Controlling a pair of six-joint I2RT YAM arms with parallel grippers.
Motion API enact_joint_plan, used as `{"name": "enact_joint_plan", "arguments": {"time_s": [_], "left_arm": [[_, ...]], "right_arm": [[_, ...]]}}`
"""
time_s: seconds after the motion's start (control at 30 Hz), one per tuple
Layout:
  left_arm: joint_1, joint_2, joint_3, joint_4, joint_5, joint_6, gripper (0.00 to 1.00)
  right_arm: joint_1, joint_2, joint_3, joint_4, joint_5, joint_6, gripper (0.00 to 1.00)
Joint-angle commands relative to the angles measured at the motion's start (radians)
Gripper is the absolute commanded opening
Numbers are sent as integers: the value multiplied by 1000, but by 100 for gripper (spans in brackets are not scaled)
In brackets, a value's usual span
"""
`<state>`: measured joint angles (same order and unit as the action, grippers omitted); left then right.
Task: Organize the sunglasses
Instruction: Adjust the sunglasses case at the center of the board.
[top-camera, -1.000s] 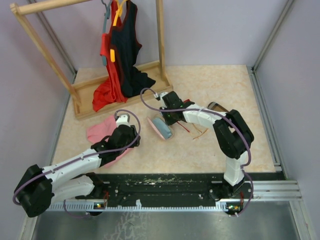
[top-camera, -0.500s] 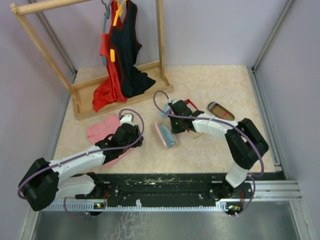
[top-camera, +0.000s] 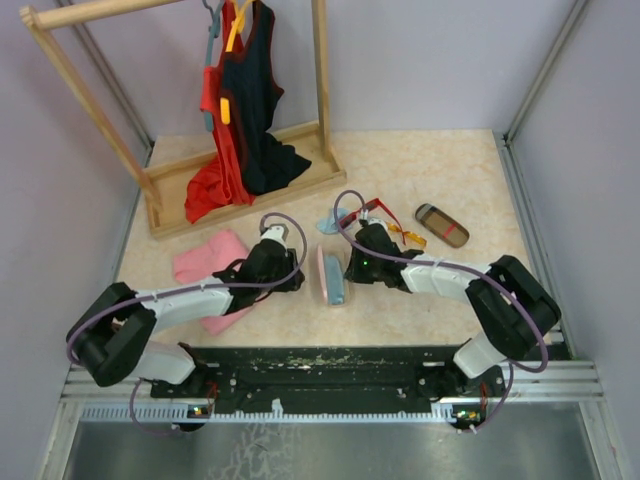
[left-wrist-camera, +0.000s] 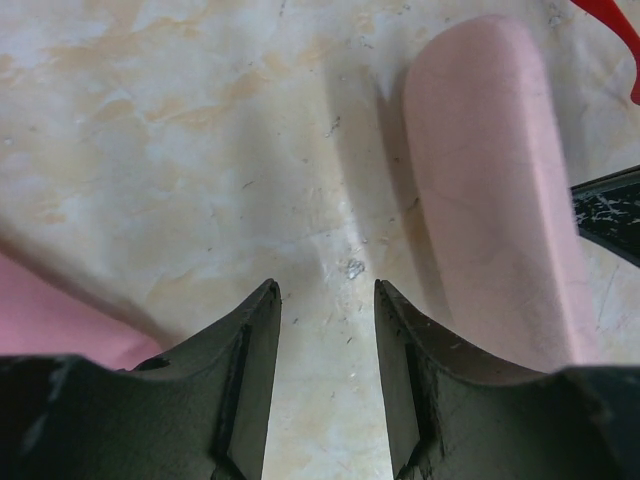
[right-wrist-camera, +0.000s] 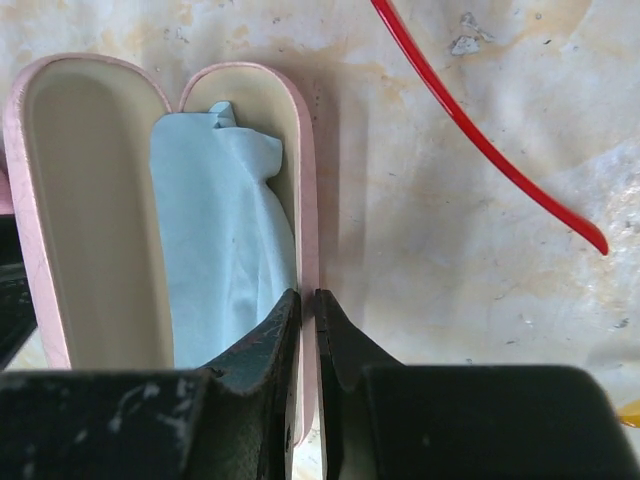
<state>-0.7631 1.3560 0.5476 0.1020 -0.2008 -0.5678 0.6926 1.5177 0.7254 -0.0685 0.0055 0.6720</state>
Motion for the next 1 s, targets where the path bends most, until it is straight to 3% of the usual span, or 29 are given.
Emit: {"name": "enact_joint_plan", "arguments": {"time_s": [0.0,0.5,0.83,0.97], "left_arm": [[6,46,57,69,64,11,49],[5,113,111,69,78,31,49],[5,118,144,52,94,49,49],[6,119,153,48,102,53,49]], "right_arm": [[15,-31,-10,167,14,90,10],[19,-69,15,101,45,33,32],[19,-101,41,-4,119,-73,38],[20,-118,34,15,76,-124,38]]}}
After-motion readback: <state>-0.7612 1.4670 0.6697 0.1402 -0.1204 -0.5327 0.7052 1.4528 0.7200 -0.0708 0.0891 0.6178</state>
